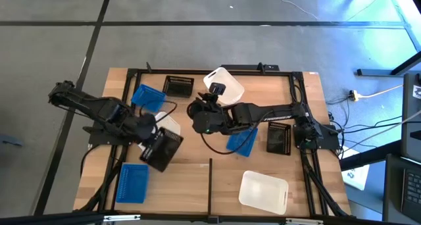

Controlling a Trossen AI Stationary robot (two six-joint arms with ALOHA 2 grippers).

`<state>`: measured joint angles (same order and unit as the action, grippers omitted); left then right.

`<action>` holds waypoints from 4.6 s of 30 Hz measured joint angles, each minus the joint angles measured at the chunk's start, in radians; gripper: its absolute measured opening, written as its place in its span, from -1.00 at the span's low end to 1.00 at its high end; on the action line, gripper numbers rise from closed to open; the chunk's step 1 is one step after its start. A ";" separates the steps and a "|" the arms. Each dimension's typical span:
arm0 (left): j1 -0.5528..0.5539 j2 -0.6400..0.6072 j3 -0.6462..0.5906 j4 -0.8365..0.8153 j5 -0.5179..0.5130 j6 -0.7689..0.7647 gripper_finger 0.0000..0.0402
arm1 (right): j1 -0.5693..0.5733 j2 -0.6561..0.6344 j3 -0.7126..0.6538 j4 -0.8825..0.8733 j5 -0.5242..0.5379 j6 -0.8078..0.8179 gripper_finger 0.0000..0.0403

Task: Stack baskets on shelf by color
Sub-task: Put the bottom left bin on the shelf, then put the top white bin on the shelf

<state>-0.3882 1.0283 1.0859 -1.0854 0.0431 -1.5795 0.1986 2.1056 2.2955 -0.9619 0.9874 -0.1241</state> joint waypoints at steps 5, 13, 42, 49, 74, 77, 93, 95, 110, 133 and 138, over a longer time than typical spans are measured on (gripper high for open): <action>-0.089 0.016 0.001 0.124 0.069 -0.223 -1.00 | 0.000 0.000 0.000 0.000 0.000 -0.011 -0.52; -0.242 0.166 0.001 0.159 -0.002 -0.415 -1.00 | 0.000 0.000 0.000 0.000 0.000 0.014 -0.52; -0.299 0.454 0.001 0.266 0.101 -0.524 -0.85 | 0.000 0.000 0.000 0.001 -0.001 0.011 -0.52; -0.265 0.482 0.001 0.273 0.161 -0.484 -0.77 | 0.000 0.000 0.000 0.001 -0.001 0.012 -0.52; -0.143 0.375 0.000 0.349 0.113 -0.037 -0.79 | 0.000 0.000 0.000 0.004 -0.002 0.011 -0.52; -0.144 0.414 0.000 0.346 0.129 0.003 -0.79 | 0.000 0.000 0.000 0.004 -0.002 0.011 -0.52; -0.131 0.472 0.000 0.300 0.039 0.014 -0.79 | 0.000 0.000 0.000 0.004 -0.002 0.011 -0.52; -0.130 0.472 0.000 0.289 0.026 0.013 -0.79 | 0.000 0.000 0.000 0.004 -0.002 0.011 -0.52; -0.139 0.472 0.000 0.196 0.052 -0.036 -0.79 | 0.000 0.000 0.000 0.004 -0.003 0.011 -0.52; -0.167 0.418 0.088 0.105 0.030 -0.089 -0.79 | -0.018 -0.026 0.000 -0.012 -0.014 0.000 -0.52; -0.152 0.406 0.230 -0.148 -0.102 -0.075 -0.79 | -0.032 -0.074 0.000 -0.024 -0.082 -0.043 -0.52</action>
<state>-0.5400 1.4344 1.3157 -1.2338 -0.0593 -1.6547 0.1667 2.0313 2.2959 -0.9858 0.9055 -0.1676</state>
